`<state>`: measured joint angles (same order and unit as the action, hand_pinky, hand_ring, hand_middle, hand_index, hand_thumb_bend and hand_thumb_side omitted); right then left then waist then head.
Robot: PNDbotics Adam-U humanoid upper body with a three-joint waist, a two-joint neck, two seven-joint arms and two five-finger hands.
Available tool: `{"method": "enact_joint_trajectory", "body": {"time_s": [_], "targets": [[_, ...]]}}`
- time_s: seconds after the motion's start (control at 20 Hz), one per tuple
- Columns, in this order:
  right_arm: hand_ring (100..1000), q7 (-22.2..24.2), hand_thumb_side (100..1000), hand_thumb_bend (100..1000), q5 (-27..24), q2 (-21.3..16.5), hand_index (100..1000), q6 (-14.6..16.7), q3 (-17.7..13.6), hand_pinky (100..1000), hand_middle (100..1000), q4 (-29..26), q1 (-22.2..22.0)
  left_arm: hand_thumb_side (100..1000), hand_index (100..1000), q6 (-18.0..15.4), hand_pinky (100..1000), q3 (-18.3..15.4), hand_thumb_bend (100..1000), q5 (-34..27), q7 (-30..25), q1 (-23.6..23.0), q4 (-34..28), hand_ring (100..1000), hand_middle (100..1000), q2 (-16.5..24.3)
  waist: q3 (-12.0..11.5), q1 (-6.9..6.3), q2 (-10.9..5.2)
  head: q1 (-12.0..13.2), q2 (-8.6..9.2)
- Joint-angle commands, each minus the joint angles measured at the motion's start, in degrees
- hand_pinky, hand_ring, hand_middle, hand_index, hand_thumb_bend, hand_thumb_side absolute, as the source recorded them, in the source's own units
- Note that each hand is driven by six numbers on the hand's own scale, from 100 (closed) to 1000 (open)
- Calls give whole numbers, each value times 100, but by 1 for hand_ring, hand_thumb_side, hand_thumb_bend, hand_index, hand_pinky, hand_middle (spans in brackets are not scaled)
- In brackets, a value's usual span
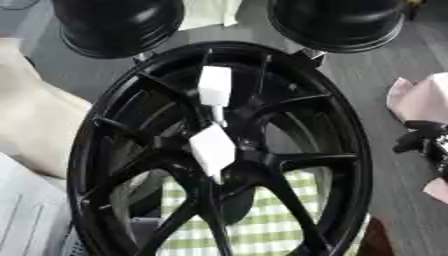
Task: Pull the pin out of the wheel hub.
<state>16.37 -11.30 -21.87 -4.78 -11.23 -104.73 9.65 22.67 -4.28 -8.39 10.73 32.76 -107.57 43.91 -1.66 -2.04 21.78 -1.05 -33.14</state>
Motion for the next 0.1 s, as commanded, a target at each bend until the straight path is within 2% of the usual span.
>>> {"method": "enact_joint_trajectory", "body": {"time_s": [0.05,0.1], "targets": [[668,-21,671,100,-97,-57,796,34,-4,1000,613,-149,82,453,632,-143,690,-170,714,25,444,-162,-440,660,475,-456,5,17,-79,41,58],[668,-23,671,100,-113,-52,796,39,3,1000,613,-154,98,458,634,-178,689,-180,716,69,568,-267,-505,659,475,-622,13,35,-72,40,57]]}}
